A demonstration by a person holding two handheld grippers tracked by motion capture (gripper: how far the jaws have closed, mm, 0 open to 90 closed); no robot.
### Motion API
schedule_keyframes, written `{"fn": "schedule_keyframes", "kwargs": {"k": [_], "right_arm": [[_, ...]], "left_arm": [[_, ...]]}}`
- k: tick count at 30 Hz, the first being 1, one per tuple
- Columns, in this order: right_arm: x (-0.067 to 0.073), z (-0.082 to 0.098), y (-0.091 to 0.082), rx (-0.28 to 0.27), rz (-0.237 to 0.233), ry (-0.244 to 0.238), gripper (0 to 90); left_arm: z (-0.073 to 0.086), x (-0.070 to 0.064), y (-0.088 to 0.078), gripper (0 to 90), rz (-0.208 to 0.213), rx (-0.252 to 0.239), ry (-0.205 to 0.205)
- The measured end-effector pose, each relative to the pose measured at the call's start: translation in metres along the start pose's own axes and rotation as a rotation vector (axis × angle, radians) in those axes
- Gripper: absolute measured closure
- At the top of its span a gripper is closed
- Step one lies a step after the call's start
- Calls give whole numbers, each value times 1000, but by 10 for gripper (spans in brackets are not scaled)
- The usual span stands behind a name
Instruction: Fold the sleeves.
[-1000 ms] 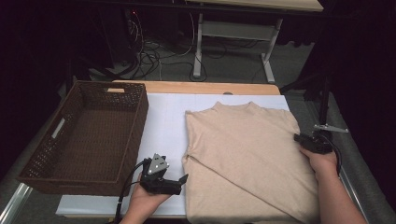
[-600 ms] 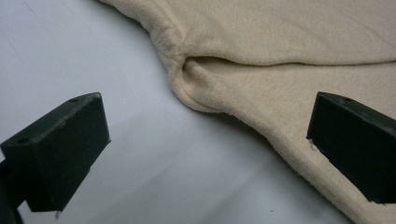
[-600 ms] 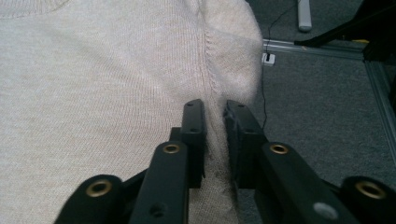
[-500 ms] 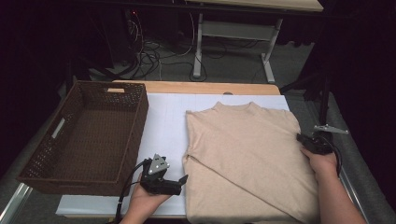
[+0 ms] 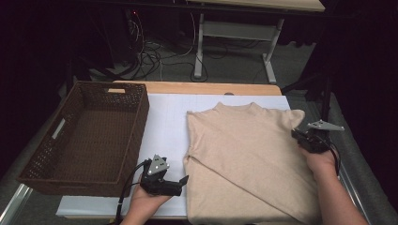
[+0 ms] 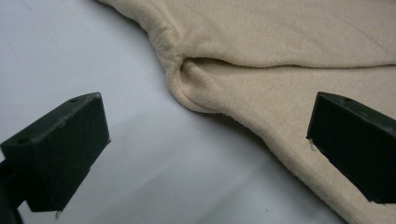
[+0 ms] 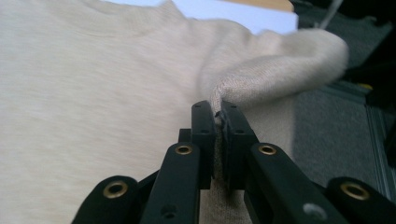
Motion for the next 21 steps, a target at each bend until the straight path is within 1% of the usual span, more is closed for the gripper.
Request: {"fn": "schedule_keyframes", "kwargs": {"k": [3, 5, 9, 13, 16, 18, 20, 21], "right_arm": [[19, -9, -3, -18, -35, -39, 861], [36, -15, -3, -31, -68, -63, 862], [67, -19, -1, -36, -130, -113, 862], [102, -17, 4, -22, -198, -164, 861], [126, -8, 11, 7, -247, -203, 861], [137, 1, 16, 34, -265, -229, 860], [140, 9, 20, 61, -264, -241, 854], [140, 11, 20, 59, -267, -238, 843]], "left_arm": [[-2, -1, 0, 0, 2, -5, 3], [-3, -1, 0, 0, 3, -7, 5], [-4, -1, 0, 0, 5, -10, 5], [-5, 0, 0, 0, 6, -12, 7], [-5, 1, -1, 0, 5, -14, 7], [-6, 1, -1, 0, 5, -14, 9], [-6, 2, -1, 0, 6, -15, 9], [-6, 2, -2, 0, 6, -15, 9]]}}
Point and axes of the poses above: each handheld gripper's, and its own axes: y roughly forward along the jaws, z roughly out of its underside, x roughly to its left, the point moved 7 cm from there along y, roughly forward along the jaws, and after that the axes turned 8 degrees about -x, right-handed, at the moved point
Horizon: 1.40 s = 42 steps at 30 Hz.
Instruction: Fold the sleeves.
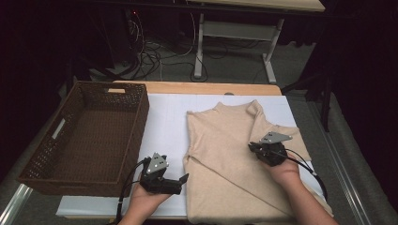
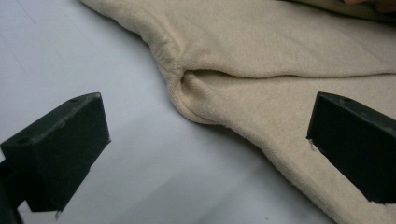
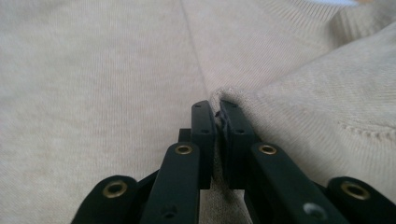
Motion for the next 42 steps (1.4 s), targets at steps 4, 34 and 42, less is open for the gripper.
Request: {"fn": "schedule_keyframes", "kwargs": {"k": [4, 34, 42], "right_arm": [[-6, -7, -12, -44, -8, 40, 696], [-89, -17, -5, -87, 187, 230, 873], [-71, -72, 38, -124, 156, 125, 875]], "left_arm": [[0, 0, -1, 0, 0, 0, -1], [4, 1, -1, 0, -5, 13, -9], [4, 3, -2, 0, -1, 6, -17]]}}
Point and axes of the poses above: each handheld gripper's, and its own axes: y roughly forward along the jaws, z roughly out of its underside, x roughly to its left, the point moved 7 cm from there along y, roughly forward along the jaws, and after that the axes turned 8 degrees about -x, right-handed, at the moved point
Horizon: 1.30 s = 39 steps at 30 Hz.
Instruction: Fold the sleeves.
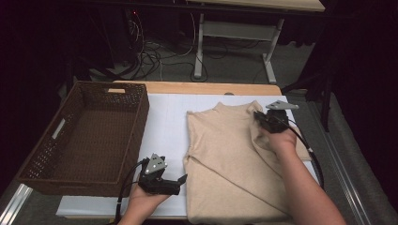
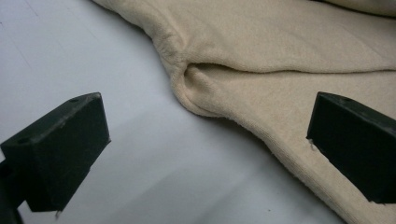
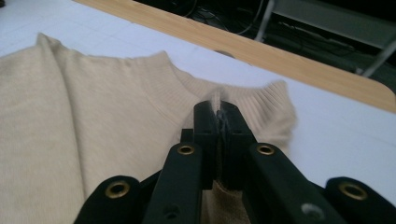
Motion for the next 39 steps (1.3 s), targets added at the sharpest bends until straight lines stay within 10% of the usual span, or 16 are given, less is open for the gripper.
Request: {"fn": "schedule_keyframes", "kwargs": {"k": [8, 12, 20, 39], "right_arm": [[34, 14, 46, 69, -65, -11, 861], [31, 10, 38, 52, -85, 28, 637], [-10, 11, -13, 16, -26, 85, 514], [-105, 120, -114, 93, 169, 265, 416]], "left_arm": [[0, 0, 0, 0, 6, -2, 4], [0, 1, -1, 0, 7, -4, 3], [-2, 0, 0, 0, 8, -16, 1], [-3, -6, 5, 0, 19, -25, 7]]}}
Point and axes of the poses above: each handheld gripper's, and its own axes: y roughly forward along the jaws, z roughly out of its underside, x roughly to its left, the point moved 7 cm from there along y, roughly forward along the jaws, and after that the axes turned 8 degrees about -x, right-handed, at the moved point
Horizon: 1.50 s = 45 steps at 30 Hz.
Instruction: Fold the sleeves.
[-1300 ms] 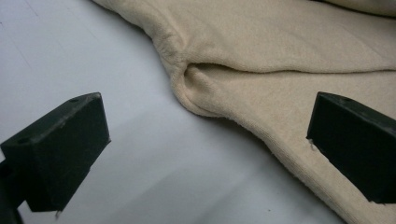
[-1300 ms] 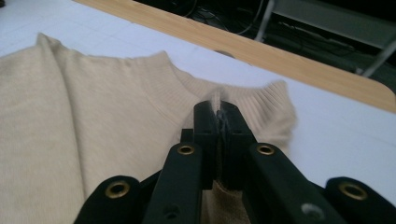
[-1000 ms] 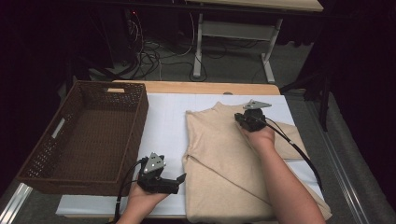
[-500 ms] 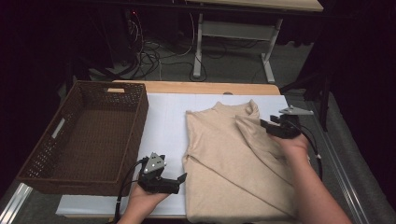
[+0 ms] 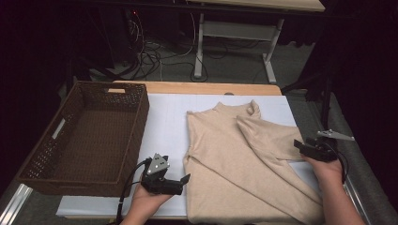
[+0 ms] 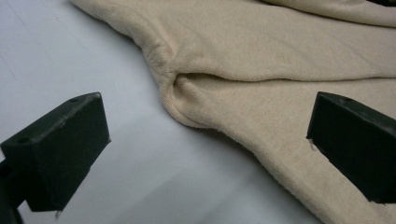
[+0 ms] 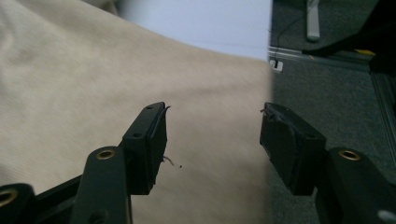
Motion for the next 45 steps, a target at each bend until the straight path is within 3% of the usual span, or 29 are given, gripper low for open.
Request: {"fn": "schedule_keyframes", "kwargs": {"k": [7, 10, 13, 20, 25, 33, 37, 45], "right_arm": [[-12, 22, 2, 42, -36, 75, 377], [-11, 22, 3, 44, -84, 103, 479], [-12, 21, 3, 44, -66, 95, 550], [-18, 18, -2, 18, 7, 44, 861], [-13, 11, -3, 12, 12, -8, 873], [7, -14, -15, -60, -15, -60, 874], [26, -30, -20, -100, -46, -89, 874], [82, -62, -25, -169, -141, -181, 874]], "left_arm": [[0, 1, 0, 0, -4, -5, -3], [0, 2, -1, 0, -6, -9, -6], [0, 3, -2, 0, -8, -16, -7], [0, 3, -2, 0, -8, -21, -9], [-1, 4, -3, 0, -5, -22, -9], [-1, 4, -3, 0, -5, -23, -9], [-2, 3, -4, 0, -5, -24, -8], [-2, 4, -5, 0, -4, -25, -6]]}}
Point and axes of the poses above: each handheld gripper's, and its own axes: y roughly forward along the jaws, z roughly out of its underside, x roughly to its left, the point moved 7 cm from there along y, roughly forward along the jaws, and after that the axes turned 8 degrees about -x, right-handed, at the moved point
